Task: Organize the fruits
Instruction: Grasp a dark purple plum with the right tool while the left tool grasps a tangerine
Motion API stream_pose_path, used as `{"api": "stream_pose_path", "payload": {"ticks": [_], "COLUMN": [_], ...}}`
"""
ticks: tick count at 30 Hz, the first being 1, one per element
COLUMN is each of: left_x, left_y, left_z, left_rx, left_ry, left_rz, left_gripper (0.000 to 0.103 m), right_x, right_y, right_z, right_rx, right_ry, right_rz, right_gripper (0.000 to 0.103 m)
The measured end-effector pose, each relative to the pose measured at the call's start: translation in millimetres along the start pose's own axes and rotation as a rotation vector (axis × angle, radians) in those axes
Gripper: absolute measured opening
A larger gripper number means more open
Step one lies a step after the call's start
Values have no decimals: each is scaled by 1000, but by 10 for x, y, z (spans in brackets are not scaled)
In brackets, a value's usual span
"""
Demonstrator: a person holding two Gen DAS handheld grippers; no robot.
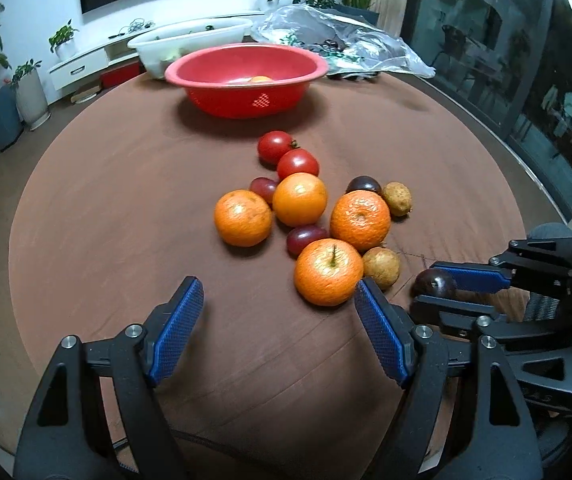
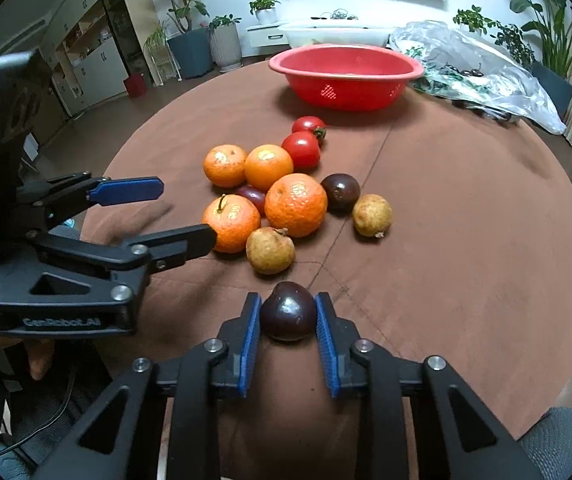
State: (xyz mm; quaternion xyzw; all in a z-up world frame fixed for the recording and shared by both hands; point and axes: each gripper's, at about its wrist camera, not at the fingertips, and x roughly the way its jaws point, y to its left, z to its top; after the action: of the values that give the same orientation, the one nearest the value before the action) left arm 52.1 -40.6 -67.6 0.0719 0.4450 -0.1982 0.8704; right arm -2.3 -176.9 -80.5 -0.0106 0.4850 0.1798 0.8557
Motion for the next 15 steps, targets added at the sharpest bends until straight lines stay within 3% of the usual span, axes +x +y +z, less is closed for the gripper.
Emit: {"api": "stream_pose_path", "payload": {"ticks": [5, 10, 15], "left_x": [114, 178, 228], "left_y": [-96, -109, -66], "left_z": [39, 70, 89], "left_rx": [37, 44, 29], "left_ry": [21, 41, 56], "left_rz": [-4, -41, -85], "left_gripper": [77, 62, 60], "right_x": [-149, -207, -201], "right_y": [-202, -282, -303], "right_z": [-6, -11, -11], "right_rx": [80, 109, 116], "right_ry": [-39, -55, -62], "right_rz": [29, 34, 54], "right_gripper": [30, 30, 30]}}
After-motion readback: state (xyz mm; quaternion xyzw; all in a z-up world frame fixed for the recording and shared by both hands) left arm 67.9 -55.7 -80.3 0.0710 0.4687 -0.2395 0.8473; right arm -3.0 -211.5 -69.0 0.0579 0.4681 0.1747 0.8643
